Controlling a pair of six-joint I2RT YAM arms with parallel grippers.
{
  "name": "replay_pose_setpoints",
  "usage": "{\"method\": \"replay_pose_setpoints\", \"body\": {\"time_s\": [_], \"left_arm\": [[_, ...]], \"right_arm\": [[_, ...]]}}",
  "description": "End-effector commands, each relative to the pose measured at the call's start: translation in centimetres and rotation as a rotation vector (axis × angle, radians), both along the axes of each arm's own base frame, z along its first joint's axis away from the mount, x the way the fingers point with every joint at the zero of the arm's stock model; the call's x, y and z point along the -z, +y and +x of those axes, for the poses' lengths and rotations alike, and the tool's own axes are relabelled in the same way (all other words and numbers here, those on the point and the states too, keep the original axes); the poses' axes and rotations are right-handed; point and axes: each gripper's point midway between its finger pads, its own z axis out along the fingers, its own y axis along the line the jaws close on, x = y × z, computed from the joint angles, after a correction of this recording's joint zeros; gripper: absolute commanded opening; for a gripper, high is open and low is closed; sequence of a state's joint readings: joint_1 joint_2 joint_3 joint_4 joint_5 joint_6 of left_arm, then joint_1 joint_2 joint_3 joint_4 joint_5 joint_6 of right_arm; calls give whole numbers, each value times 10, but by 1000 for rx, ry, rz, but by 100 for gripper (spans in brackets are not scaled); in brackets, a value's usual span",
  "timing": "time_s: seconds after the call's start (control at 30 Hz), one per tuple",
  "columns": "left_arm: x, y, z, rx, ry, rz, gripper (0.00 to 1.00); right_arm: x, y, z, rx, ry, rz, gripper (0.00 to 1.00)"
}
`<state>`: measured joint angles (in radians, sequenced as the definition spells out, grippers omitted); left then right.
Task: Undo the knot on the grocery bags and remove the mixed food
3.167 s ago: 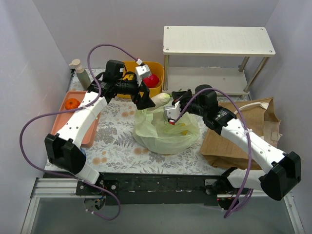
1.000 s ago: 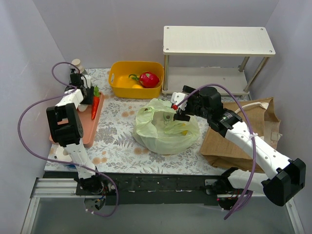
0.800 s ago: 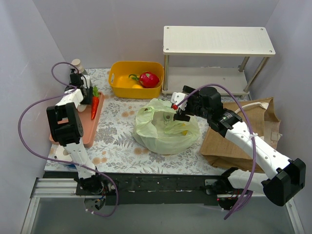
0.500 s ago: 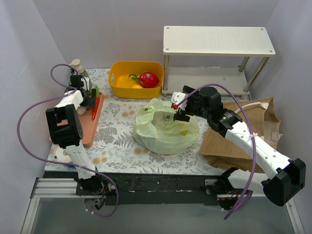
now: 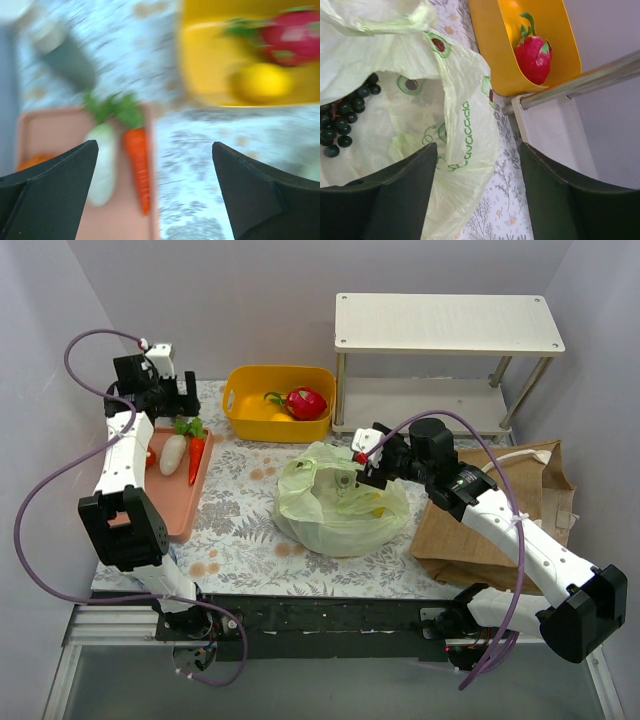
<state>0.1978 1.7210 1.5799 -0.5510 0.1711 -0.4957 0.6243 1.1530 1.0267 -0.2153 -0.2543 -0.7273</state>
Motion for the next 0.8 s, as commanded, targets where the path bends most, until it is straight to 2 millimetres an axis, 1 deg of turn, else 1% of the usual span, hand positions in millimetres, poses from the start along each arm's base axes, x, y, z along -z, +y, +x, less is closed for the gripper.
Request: {"method": "replay_pose_setpoints", "body": {"time_s": [0.0,0.03,0.07,0.1,0.13,0.17,0.2,0.23,0.27,0.3,0.33,0.37,0.4,0.47,0.5,0.53,0.57,0.6,0.63,0.67,0.7,0.73,0.77], "left_arm": [[-67,-163,-49,589,-53,-309,98],[-67,-194,-62,685,-31,-332,98],[-62,-236,-80,802,5,-340,98],[-57,-254,-92,864,29,-343,98],[-52,-271,-102,906,51,-352,98],[-36,-296,-118,948,103,-351,98],[-29,-307,-125,964,129,-355,98],[-16,-315,-131,983,168,-352,98],[-7,-327,-142,1012,200,-341,98],[9,-329,-151,1013,251,-326,98],[19,-330,-154,1005,274,-301,98],[32,-328,-156,972,291,-239,98],[47,-323,-162,957,321,-218,98],[55,-312,-169,934,320,-163,98],[67,-303,-177,923,357,-135,97],[67,-299,-185,948,365,-120,91],[72,-295,-193,995,380,-95,85],[77,-289,-210,1019,450,-106,72],[82,-285,-222,1041,485,-108,63],[87,-281,-233,1084,507,-98,51],[90,-276,-245,1095,545,-104,27],[96,-271,-257,1102,570,-107,15],[98,-268,-262,1112,572,-104,5]], "right_arm": [[-2,25,-26,-134,73,76,69],[5,34,-35,-171,89,67,66],[11,39,-41,-197,95,57,61],[26,42,-48,-219,107,31,60],[35,51,-59,-254,112,18,59],[43,53,-63,-261,118,7,58],[64,52,-70,-267,158,-16,57],[70,54,-73,-261,186,-4,57],[79,52,-77,-260,211,-7,54],[86,50,-80,-264,223,-11,54],[98,46,-86,-263,249,-22,53],[103,44,-90,-272,263,-23,53],[106,42,-95,-281,278,-24,54],[120,36,-111,-314,341,-36,57],[126,33,-116,-319,363,-39,57],[129,30,-121,-326,374,-39,57],[143,23,-131,-340,411,-60,59],[149,19,-138,-354,429,-72,60],[153,15,-144,-366,442,-83,61],[163,9,-153,-382,463,-102,63],[170,1,-159,-394,469,-135,64],[169,-2,-160,-397,451,-140,64],[170,-6,-155,-369,430,-155,64]]}}
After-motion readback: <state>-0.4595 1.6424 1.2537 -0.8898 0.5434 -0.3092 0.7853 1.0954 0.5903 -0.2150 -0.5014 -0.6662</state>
